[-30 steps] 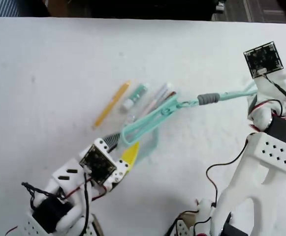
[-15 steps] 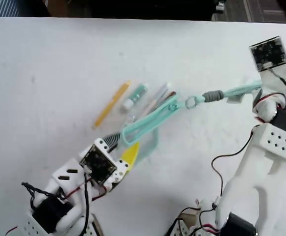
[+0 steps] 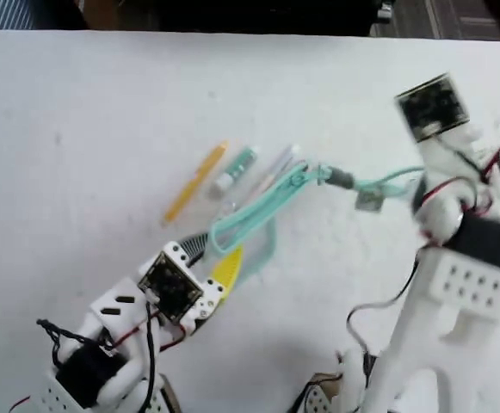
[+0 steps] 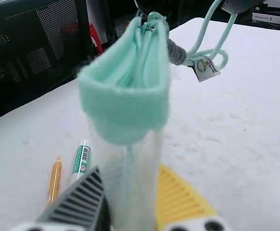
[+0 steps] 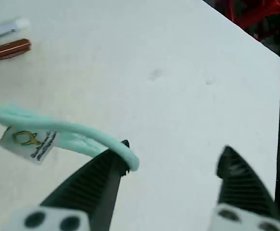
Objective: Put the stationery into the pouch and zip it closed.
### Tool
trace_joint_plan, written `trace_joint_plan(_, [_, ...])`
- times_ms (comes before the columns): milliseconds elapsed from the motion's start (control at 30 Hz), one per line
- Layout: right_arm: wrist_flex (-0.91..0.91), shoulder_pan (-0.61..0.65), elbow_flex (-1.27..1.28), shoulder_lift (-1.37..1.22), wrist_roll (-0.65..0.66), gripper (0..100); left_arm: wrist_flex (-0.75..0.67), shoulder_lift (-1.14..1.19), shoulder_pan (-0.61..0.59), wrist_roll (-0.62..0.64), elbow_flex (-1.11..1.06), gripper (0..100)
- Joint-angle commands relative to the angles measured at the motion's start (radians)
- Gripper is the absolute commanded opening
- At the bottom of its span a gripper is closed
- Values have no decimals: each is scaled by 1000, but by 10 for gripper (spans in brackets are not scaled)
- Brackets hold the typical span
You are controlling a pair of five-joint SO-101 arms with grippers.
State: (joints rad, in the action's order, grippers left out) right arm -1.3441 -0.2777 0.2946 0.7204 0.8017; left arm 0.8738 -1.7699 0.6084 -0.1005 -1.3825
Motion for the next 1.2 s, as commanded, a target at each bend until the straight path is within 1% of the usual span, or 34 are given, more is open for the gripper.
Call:
trace_joint_plan(0, [-185, 105, -43, 147, 92, 307, 3, 15, -21, -8, 12, 23])
trace_joint_plan(133, [-378, 188, -41, 303, 146, 245, 3, 15, -21, -8, 12, 23])
trace_joint_plan(167, [-381, 188, -29, 341, 152, 234, 3, 15, -21, -8, 12, 23])
trace_joint_plan(233, [-380, 150, 40, 407, 184, 221, 3, 15, -21, -8, 12, 23])
trace_joint_plan(333, [-377, 120, 235, 483, 328, 216, 3, 15, -21, -8, 11, 23])
trace_joint_plan(400, [-375, 104, 311, 522, 388, 216, -2, 15, -21, -8, 3, 23])
trace_joint_plan(467, [-367, 76, 321, 559, 370, 216, -3, 15, -21, -8, 2, 23])
trace_joint_plan(633, [-329, 58, 330, 657, 236, 216, 3, 15, -21, -9, 9, 31])
trace_joint_plan(767, [-331, 58, 330, 685, 167, 216, 29, 15, -21, -2, 17, 133])
trace_joint_plan(800, [-331, 58, 330, 680, 150, 216, 43, 15, -21, -2, 26, 151])
trace_joint_plan(900, [-325, 56, 330, 653, 95, 216, 84, 15, -21, -2, 61, 155])
trace_joint_plan(1000, [-298, 56, 321, 591, 44, 216, 94, 15, -21, -2, 66, 157])
trace_joint_plan(1100, [-259, 18, 311, 498, -20, 216, 98, 15, -21, -2, 68, 164])
trace_joint_plan(1167, [-252, -13, 264, 421, -68, 216, 114, 15, -21, 0, 71, 198])
